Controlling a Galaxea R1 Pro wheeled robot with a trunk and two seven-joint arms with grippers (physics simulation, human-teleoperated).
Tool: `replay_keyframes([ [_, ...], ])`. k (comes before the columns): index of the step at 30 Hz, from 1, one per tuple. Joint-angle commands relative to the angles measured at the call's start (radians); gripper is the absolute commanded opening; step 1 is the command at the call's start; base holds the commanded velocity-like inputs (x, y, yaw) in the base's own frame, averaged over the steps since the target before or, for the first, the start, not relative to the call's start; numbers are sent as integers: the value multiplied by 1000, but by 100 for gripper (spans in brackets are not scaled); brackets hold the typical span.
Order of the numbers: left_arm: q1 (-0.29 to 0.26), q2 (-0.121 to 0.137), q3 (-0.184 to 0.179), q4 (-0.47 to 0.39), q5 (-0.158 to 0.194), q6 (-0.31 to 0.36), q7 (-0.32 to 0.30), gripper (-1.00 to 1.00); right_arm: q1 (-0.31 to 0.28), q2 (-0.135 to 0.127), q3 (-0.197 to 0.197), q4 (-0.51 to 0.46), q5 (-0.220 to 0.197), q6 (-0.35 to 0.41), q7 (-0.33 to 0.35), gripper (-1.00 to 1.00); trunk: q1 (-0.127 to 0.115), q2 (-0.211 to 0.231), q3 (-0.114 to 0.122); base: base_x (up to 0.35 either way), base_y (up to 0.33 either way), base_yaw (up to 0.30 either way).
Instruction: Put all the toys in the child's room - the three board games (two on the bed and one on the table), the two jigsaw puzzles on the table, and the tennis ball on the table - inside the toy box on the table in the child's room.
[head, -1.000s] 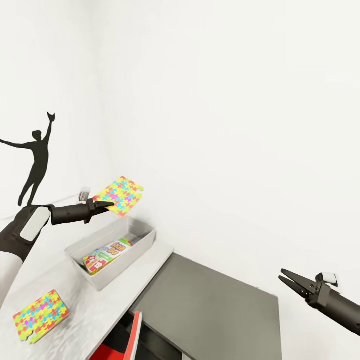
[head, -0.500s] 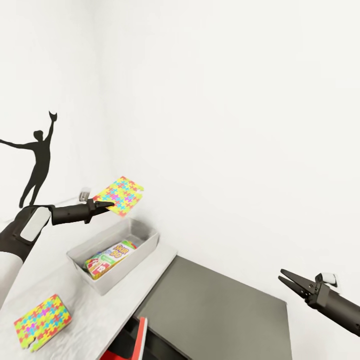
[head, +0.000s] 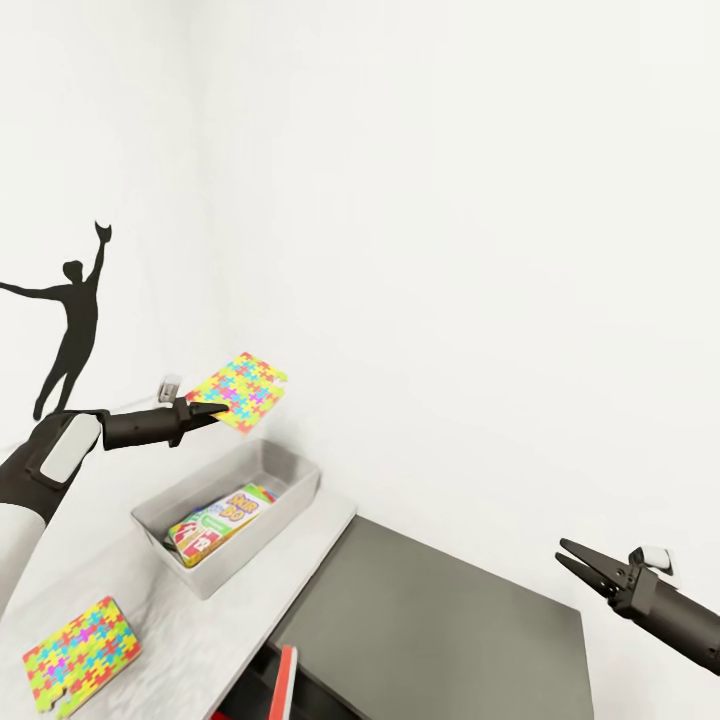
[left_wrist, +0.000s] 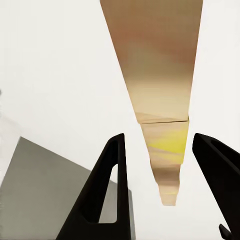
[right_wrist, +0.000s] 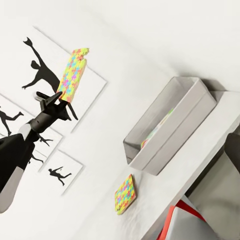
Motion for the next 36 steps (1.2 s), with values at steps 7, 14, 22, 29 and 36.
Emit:
replay_keyframes([
  [7,-1,1,-3,1,-3,1,-6,-100,0,-1,-1,2,24,-38,7,100,1,-1,0,84,74,0],
  [14,-1,1,-2,1,-3,1,-6,-100,0,-2,1,5,27,-55,7,100,1,-1,0,10,8,0],
  [22,-1,1,-2,1,-3,1,-6,-100,-1,-8,0,6,28,-50,6,100,1,-1,0,1,1,0],
  [29,-1,1,-2,1,-4,1,-6,-100,-1,-12,-1,6,28,-46,4,100,1,-1,0,0,0,0],
  [36,-1,1,-3,1,-10,1,-4,-100,-1,-11,-1,6,28,-46,5,100,1,-1,0,0,0,0],
])
